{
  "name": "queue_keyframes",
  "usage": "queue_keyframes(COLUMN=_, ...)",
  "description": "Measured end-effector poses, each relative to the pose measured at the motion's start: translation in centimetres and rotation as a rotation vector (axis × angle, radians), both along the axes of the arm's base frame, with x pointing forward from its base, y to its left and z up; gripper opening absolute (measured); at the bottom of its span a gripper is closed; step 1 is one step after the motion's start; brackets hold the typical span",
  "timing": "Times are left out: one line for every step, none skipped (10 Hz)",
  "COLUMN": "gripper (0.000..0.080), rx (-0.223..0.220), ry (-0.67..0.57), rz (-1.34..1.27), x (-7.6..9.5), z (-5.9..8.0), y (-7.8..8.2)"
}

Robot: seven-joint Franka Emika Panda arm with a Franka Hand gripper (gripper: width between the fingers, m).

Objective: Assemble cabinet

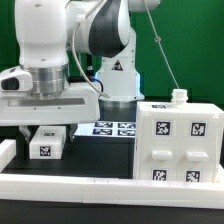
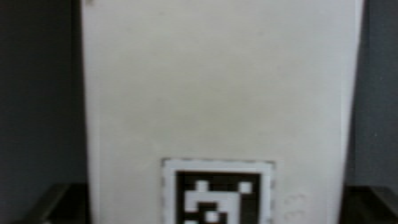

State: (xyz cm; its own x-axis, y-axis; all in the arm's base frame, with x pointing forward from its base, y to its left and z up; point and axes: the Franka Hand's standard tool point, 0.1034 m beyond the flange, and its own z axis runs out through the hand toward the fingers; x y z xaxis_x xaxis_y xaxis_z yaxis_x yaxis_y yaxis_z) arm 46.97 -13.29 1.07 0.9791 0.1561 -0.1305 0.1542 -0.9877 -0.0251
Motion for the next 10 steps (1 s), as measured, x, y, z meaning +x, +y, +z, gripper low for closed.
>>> queue_keyframes(gripper=0.0555, rx=0.000, ry=0.000, rz=0.000, x=0.0, z=0.0, y=0.0)
queue_keyframes(gripper=0.0555, rx=0.000, ry=0.000, rz=0.000, x=0.0, z=0.0, y=0.0)
queue_keyframes(gripper=0.0555, rx=0.000, ry=0.000, rz=0.000, x=0.0, z=0.0, y=0.0)
queue_keyframes(gripper=0.0555, rx=0.000, ry=0.000, rz=0.000, x=0.0, z=0.0, y=0.0)
queue_keyframes(gripper=0.0555, rx=0.000, ry=0.000, rz=0.000, x=0.0, z=0.0, y=0.0)
queue_keyframes(gripper=0.0555, rx=0.000, ry=0.000, rz=0.000, x=0.0, z=0.0, y=0.0)
queue_keyframes(gripper=0.0555, rx=0.004, ry=0.013, rz=-0.019, x=0.1, z=0.4, y=0.3)
queue_keyframes(gripper=0.0555, rx=0.021, ry=0.019, rz=-0.029, x=1.2, z=2.7, y=1.1)
queue_keyframes(gripper=0.0555, rx=0.031, ry=0.003, rz=-0.033, x=2.1, z=5.2, y=1.8)
queue_keyframes(gripper=0.0555, rx=0.040, ry=0.015, rz=-0.066, x=2.7, z=7.2, y=3.2)
